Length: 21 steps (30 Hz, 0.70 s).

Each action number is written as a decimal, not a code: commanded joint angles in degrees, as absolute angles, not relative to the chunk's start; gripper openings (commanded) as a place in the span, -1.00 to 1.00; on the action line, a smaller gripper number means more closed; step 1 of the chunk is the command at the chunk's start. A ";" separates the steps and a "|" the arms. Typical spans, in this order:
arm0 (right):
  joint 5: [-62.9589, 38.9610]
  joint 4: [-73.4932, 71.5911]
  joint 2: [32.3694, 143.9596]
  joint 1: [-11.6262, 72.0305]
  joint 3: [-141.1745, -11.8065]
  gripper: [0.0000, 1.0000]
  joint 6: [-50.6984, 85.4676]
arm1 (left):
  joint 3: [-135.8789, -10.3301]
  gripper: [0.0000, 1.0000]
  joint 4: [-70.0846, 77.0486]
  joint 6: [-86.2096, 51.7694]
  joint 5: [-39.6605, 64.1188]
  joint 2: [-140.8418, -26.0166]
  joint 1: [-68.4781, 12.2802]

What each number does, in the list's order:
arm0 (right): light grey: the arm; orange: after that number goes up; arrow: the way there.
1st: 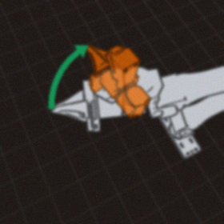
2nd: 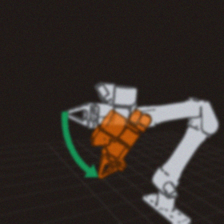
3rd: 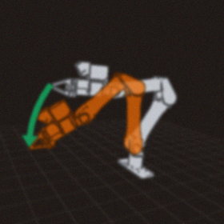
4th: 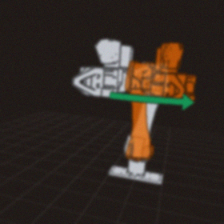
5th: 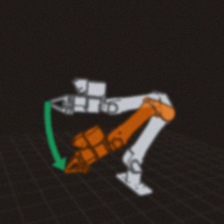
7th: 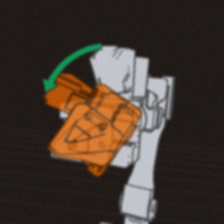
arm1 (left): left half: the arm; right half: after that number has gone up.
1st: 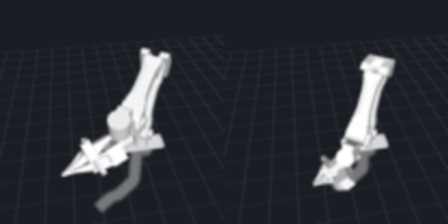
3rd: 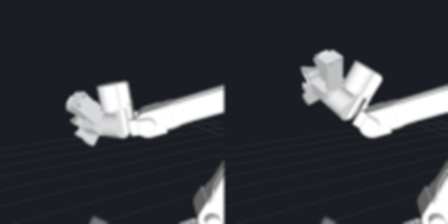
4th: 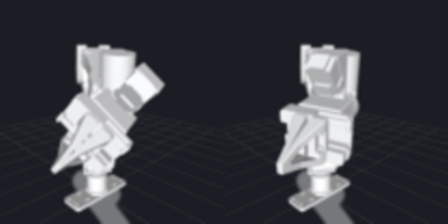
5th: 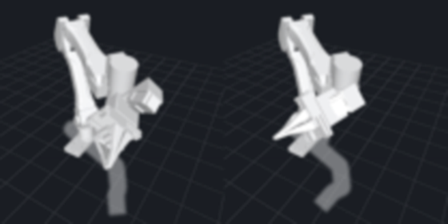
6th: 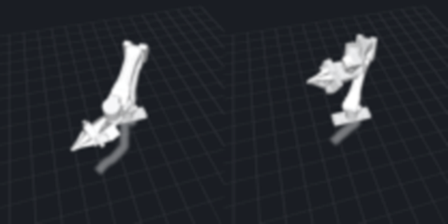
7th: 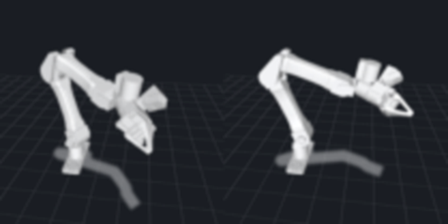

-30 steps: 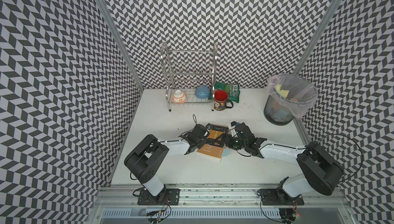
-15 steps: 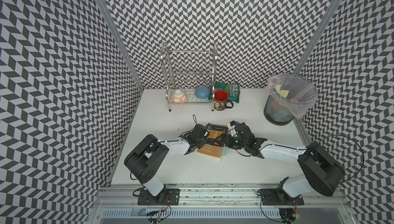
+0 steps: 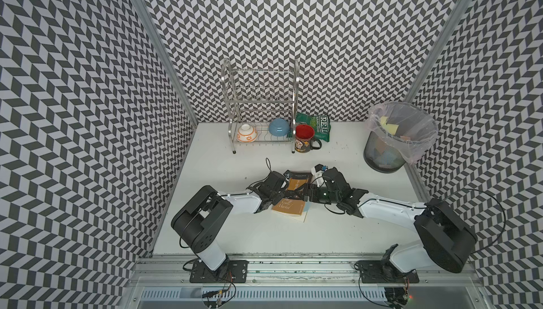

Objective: Peel off the used sticky note
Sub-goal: Open the book at the center of the board.

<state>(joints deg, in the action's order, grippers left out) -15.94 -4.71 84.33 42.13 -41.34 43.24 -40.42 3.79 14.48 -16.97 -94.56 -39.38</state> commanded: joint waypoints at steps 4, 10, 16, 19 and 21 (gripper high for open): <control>-11.37 0.65 85.60 44.56 -47.22 0.61 39.60 | -41.20 -0.32 2.24 14.32 -14.83 -95.98 -40.30; -9.69 4.05 87.22 45.25 -49.12 0.61 39.23 | -41.21 -0.32 2.26 14.32 -14.88 -96.02 -40.31; -9.43 3.14 87.21 45.29 -48.26 0.61 39.62 | -41.15 -0.33 2.25 14.33 -14.85 -96.06 -40.34; -8.86 2.87 87.20 45.26 -47.46 0.62 40.29 | -41.22 -0.33 2.20 14.33 -14.85 -96.06 -40.33; -9.11 1.91 87.31 45.17 -46.62 0.62 40.80 | -41.20 -0.33 2.22 14.33 -14.87 -96.07 -40.35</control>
<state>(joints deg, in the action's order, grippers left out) -10.04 4.54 86.98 44.88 -47.59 40.25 -40.42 3.84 14.46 -16.88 -94.59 -39.53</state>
